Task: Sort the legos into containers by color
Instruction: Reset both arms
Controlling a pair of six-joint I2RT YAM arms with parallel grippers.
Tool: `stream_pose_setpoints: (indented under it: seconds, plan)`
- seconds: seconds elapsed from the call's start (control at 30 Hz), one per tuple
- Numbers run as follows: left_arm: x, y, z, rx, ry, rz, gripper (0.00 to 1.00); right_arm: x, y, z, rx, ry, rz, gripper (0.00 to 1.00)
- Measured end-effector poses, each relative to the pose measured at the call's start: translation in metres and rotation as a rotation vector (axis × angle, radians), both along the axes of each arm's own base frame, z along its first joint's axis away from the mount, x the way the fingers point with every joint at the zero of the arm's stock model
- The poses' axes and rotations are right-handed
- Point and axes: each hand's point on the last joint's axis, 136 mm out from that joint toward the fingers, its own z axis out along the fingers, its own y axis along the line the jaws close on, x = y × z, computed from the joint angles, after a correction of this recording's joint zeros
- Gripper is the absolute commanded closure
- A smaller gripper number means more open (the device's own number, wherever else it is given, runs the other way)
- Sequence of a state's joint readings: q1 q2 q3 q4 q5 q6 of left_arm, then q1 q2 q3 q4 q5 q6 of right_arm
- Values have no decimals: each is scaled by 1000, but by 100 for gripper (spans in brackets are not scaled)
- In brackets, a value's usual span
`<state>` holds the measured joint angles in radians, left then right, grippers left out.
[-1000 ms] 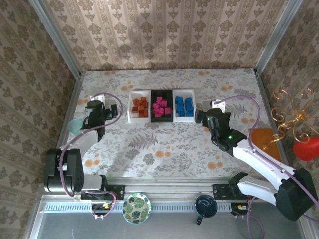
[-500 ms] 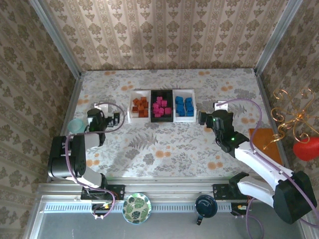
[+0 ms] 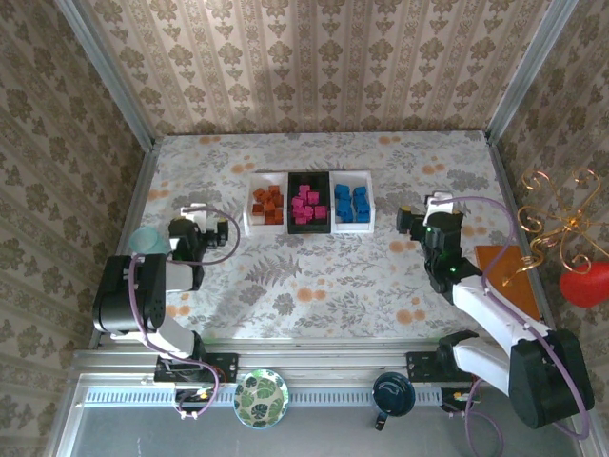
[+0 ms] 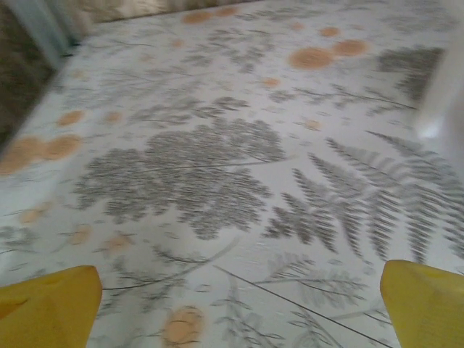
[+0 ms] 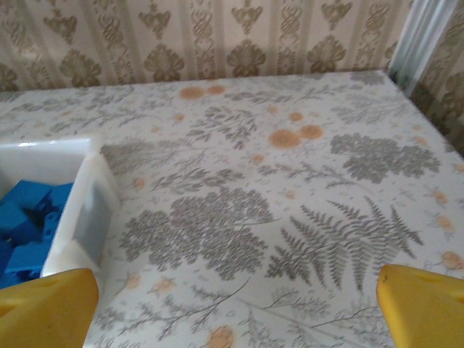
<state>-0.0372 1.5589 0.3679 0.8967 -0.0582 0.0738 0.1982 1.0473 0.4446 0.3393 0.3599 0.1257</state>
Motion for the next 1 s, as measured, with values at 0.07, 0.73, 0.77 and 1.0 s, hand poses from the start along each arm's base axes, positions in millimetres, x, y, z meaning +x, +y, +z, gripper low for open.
stream_pose_setpoints:
  seconds: [0.07, 0.73, 0.77, 1.0]
  plan:
    - [2, 6, 6, 19, -27, 54, 0, 2, -11, 0, -4, -16, -28, 0]
    - [3, 15, 15, 43, -62, 117, 0, 36, -34, -92, -8, 78, -24, 0]
    - [3, 15, 15, 43, -63, 117, 0, 36, -34, -91, -7, 75, -23, 0]
    - [3, 15, 15, 43, -64, 117, 0, 37, -33, -90, -4, 70, -16, 0]
